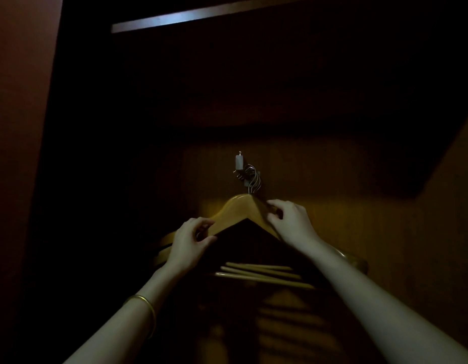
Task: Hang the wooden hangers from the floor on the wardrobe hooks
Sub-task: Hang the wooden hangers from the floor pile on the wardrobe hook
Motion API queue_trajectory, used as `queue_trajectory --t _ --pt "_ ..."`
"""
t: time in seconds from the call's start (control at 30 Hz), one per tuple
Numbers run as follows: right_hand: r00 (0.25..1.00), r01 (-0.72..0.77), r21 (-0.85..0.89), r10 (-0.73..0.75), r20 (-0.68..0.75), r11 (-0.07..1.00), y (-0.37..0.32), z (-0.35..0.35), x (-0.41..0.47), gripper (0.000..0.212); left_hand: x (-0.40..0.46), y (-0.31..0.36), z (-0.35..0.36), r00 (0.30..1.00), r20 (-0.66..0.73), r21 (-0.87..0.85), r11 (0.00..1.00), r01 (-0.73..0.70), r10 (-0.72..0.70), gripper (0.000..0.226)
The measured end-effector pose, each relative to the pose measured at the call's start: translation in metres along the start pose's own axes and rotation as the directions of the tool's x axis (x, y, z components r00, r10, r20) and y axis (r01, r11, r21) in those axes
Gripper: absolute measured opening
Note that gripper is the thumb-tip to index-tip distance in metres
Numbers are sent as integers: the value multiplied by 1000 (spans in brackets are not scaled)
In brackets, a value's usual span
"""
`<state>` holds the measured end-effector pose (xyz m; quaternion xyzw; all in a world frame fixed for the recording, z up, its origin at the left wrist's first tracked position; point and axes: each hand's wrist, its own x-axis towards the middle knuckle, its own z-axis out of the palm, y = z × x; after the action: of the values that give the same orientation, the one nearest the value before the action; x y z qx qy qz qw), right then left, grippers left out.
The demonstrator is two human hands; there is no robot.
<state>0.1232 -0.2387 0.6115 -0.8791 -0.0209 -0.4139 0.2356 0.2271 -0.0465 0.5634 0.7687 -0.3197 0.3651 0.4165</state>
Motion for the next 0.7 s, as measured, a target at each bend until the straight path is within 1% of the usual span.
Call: queue_trajectory --t 0.1,0.23,0.37,0.53,0.63,0.7 --pt "1000 -10 14 9 21 1000 -1 2 2 43 2 -1 1 999 -43 32 999 4 -2 33" --pt "999 -27 17 27 23 999 -2 6 4 44 2 -6 1 994 -97 61 997 53 -47 33" --pt "999 -36 6 35 14 999 0 8 5 43 -1 -8 1 996 -86 -5 1000 29 -29 36" --pt "999 -39 -8 39 2 999 1 8 2 45 -3 -5 -1 997 -81 1 1000 13 -12 33" --pt "999 -36 -16 36 7 999 0 8 -1 52 -3 -6 -3 999 -39 12 1000 23 -23 36" --pt "999 -29 -41 30 31 999 -1 7 -4 59 -4 -7 -5 998 -50 63 998 28 -24 39"
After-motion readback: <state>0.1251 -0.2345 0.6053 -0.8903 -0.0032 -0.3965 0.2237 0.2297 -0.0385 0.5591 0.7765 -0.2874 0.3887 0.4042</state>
